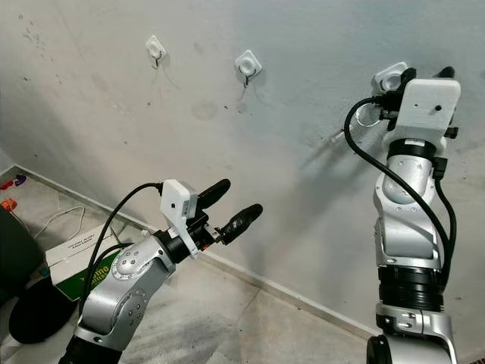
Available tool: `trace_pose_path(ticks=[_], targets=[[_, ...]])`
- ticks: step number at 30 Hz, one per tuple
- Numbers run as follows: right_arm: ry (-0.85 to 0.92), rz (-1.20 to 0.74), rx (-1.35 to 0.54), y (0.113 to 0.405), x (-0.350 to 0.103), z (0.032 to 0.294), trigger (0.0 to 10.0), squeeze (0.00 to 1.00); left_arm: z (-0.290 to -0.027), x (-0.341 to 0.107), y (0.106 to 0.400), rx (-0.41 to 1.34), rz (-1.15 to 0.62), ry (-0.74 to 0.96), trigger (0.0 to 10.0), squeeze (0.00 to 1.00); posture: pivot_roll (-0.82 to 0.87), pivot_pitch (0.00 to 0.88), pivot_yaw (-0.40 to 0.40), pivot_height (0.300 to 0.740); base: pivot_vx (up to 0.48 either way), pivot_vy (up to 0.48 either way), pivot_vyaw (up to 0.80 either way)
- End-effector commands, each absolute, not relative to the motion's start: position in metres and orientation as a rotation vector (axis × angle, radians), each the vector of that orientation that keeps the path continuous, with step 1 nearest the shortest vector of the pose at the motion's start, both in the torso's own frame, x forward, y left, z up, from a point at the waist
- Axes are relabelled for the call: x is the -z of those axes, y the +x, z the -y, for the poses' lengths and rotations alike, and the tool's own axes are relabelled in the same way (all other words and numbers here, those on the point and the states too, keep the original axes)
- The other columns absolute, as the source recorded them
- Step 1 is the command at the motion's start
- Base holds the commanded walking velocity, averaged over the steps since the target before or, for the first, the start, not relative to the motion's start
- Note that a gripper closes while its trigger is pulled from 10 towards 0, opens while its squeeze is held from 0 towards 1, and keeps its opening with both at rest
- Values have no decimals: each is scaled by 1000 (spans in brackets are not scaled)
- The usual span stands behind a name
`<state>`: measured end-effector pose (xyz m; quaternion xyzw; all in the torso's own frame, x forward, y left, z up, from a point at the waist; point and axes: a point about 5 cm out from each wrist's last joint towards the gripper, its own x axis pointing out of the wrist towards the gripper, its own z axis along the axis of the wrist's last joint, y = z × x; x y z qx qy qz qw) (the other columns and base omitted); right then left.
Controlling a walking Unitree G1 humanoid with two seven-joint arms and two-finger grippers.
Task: Hang keys on a hook
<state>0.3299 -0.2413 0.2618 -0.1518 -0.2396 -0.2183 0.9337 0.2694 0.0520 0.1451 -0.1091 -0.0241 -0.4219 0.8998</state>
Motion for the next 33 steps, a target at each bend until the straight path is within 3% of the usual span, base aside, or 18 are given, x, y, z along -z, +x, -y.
trace_pose_path(ticks=[1,23,33], targets=[[-305,530,455,328,-271,240,10000,1000,-56,-148,269,868,60,-220,10000,0,-61,0,114,740,0,0,0],[-325,472,420,316,-251,236,10000,1000,-56,-146,266,900,45,-229,10000,0,-69,0,111,740,0,0,0],[-328,487,376,293,-246,235,10000,1000,-74,-140,268,747,38,-165,10000,0,-79,0,119,740,0,0,0]])
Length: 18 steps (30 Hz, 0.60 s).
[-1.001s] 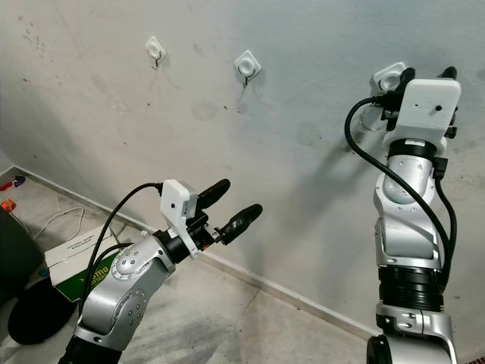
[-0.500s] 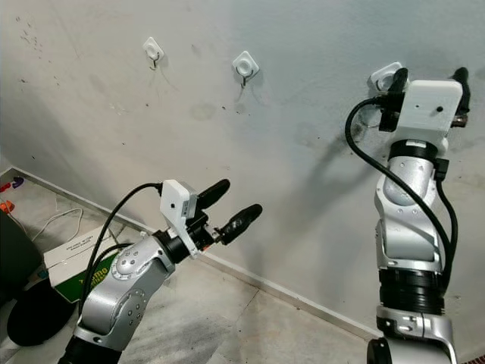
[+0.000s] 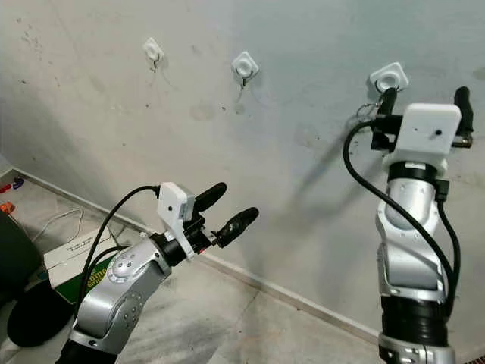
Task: Hang keys on a hook
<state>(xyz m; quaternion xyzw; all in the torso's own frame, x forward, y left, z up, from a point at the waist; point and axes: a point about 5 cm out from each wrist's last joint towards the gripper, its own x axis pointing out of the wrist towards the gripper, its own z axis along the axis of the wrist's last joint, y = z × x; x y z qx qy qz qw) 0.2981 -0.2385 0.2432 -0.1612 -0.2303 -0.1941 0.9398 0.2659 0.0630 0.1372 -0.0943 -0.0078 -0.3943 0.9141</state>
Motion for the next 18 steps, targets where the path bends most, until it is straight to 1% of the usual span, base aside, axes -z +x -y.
trace_pose_path(ticks=[1,5,11,12,16,17,18], targets=[[-332,483,369,292,-245,234,10000,1000,-75,-140,268,730,41,-160,10000,0,-79,0,119,740,0,0,0],[-332,431,323,285,-230,227,10000,1000,-86,-135,271,626,28,-135,10000,0,-81,0,121,740,0,0,0],[-282,318,224,272,-198,204,10000,1000,-111,-126,271,461,-3,-108,10000,0,-78,0,116,740,0,0,0],[-261,276,198,270,-187,196,10000,1000,-117,-122,269,419,-21,-115,10000,0,-69,0,113,740,0,0,0],[-223,226,182,269,-176,189,10000,1000,-123,-117,268,368,-50,-124,10000,0,-65,0,113,740,0,0,0],[-195,195,185,269,-170,187,10000,757,-127,-113,267,338,-69,-130,10000,0,-60,0,115,740,0,0,0],[-180,177,192,268,-167,186,10000,757,-130,-112,266,322,-80,-133,10000,0,-60,0,115,740,0,0,0]])
